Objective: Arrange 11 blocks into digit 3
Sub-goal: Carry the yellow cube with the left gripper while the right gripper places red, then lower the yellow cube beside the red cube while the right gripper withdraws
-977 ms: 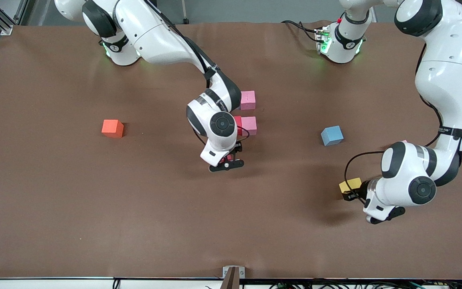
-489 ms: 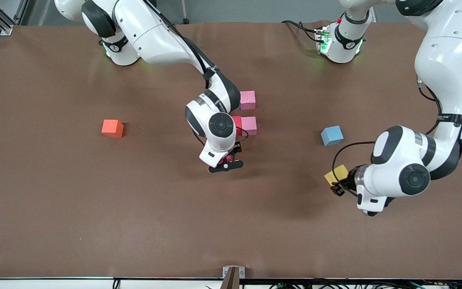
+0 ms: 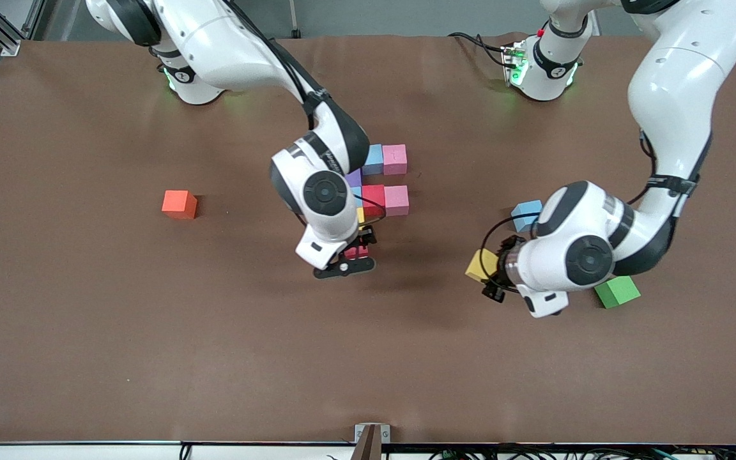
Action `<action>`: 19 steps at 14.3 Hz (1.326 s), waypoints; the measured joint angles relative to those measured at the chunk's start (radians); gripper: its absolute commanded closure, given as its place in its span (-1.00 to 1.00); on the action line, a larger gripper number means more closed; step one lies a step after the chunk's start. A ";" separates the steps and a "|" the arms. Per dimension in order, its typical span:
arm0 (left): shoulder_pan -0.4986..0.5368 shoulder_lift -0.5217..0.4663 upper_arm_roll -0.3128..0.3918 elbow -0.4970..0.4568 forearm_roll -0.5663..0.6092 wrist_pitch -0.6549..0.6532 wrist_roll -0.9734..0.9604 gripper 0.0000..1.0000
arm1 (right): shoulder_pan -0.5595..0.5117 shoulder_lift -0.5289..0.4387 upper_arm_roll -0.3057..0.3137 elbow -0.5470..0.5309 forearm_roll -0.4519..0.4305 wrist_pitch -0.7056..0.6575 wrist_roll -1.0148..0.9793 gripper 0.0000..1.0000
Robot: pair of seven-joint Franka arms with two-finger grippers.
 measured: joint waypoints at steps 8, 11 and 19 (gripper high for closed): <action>-0.104 0.008 -0.004 -0.236 0.245 0.328 -0.658 0.84 | -0.217 -0.167 -0.082 -0.005 0.001 -0.182 -0.090 -1.00; -0.149 0.010 -0.004 -0.257 0.273 0.354 -0.796 0.84 | -0.256 -0.212 -0.118 -0.005 -0.010 -0.282 -0.185 -1.00; -0.214 0.020 0.052 -0.321 0.278 0.522 -0.907 0.84 | -0.473 -0.337 -0.145 -0.006 -0.089 -0.444 -0.551 -1.00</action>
